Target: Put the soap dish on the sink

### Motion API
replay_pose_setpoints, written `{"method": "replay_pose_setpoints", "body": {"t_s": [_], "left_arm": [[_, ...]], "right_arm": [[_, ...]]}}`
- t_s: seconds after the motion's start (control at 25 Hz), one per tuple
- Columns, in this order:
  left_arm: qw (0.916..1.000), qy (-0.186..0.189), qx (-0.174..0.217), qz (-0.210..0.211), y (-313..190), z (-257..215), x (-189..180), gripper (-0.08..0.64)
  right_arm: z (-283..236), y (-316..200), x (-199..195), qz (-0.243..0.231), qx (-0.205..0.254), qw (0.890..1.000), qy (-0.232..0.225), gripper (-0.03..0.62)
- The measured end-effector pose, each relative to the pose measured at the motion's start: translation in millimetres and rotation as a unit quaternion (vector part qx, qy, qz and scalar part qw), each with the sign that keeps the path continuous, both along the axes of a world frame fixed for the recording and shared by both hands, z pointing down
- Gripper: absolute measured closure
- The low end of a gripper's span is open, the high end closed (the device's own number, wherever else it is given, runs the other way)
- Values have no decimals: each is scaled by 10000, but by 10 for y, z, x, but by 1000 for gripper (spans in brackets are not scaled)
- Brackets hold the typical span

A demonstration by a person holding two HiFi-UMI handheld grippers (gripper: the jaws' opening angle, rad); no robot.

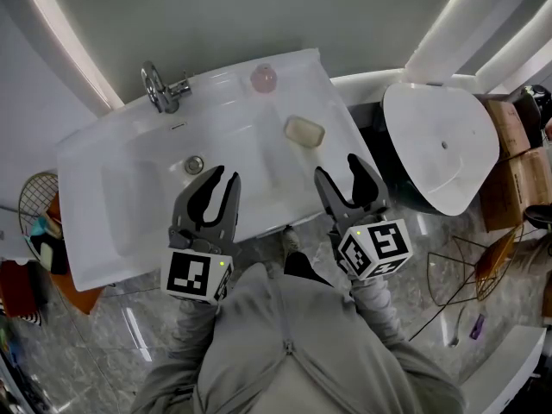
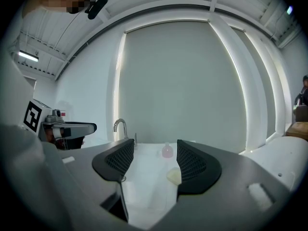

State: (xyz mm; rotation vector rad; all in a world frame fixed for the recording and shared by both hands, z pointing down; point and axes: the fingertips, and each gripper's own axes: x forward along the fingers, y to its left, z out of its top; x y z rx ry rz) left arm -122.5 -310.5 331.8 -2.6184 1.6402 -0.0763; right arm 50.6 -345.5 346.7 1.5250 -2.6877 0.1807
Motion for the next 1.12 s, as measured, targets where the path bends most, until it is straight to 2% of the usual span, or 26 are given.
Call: {"method": "replay_pose_setpoints", "body": {"t_s": [0.36, 1.12], "left_arm": [[9999, 107, -31, -10, 1, 22, -4, 471], [10000, -58, -52, 44, -29, 9, 64, 471]], "right_arm": [[-3, 20, 73, 116, 4, 9999, 113, 331], [-32, 22, 169, 217, 34, 9997, 119, 331]]}}
